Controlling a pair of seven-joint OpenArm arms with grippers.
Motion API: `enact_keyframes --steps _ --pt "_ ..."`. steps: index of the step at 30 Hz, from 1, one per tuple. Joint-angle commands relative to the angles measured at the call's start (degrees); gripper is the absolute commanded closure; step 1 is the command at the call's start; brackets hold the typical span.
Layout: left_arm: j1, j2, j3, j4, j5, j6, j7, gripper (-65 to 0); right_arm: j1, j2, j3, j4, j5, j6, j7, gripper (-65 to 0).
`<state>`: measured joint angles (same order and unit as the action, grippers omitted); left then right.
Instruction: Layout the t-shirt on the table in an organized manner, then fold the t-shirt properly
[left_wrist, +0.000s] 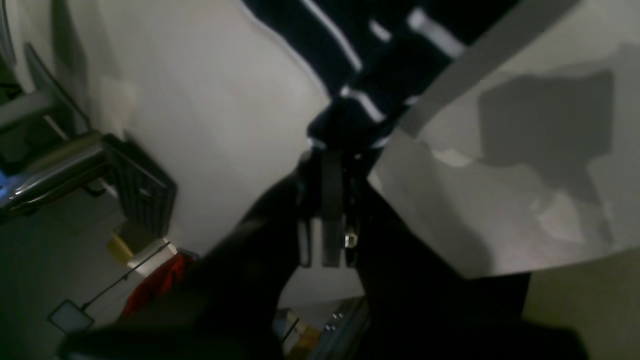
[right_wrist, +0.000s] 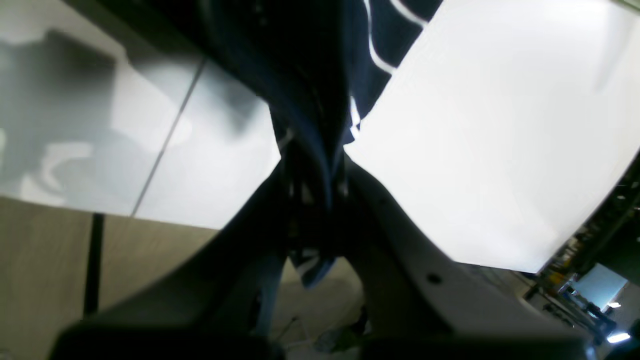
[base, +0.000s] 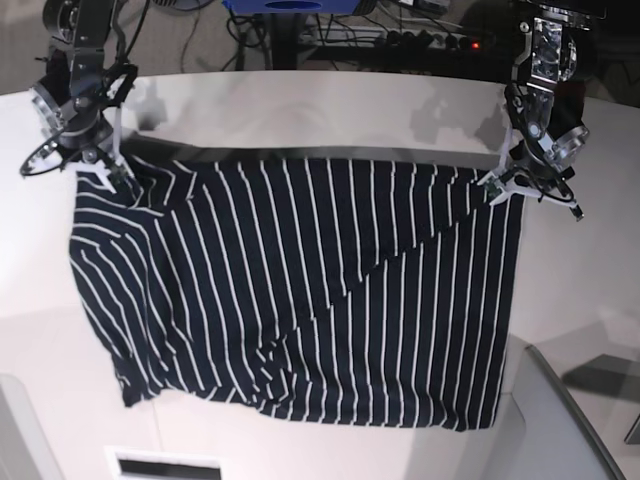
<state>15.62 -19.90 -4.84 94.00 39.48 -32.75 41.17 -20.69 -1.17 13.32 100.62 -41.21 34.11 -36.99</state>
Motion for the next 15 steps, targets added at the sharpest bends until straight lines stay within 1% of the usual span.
enact_keyframes --steps 1,3,6,11,12,13,15 --pt "0.25 -0.89 -0.48 -0.06 1.17 0.88 0.63 0.0 -0.02 0.16 1.58 0.17 -0.77 -0.75 -0.15 0.0" --pt "0.95 -0.89 -0.48 -2.08 1.17 0.88 0.63 0.0 -0.1 -1.25 3.51 -1.5 0.38 -0.75 0.03 0.0" --pt "1.39 -0.89 -0.48 -4.46 1.09 0.88 0.46 0.0 0.51 -1.34 5.71 -3.17 2.93 -0.75 0.03 0.0" --pt "1.31 -0.71 -0.57 -4.81 1.09 0.88 0.63 0.0 0.51 -1.42 6.77 -3.7 4.33 -0.75 0.03 -0.6" --pt "1.22 -0.71 -0.57 -4.72 1.09 0.88 0.63 0.0 0.51 -1.42 6.77 -3.7 4.42 -0.75 -0.06 -2.1" --pt "1.13 -0.71 -0.57 -4.72 1.09 0.88 0.63 0.0 0.51 -1.51 6.77 -3.7 4.33 -0.75 -0.06 -5.4" --pt "0.95 -0.63 -0.57 -4.72 1.09 0.88 0.72 0.0 0.51 -1.51 6.85 -3.7 4.33 -0.75 -0.06 -14.9"
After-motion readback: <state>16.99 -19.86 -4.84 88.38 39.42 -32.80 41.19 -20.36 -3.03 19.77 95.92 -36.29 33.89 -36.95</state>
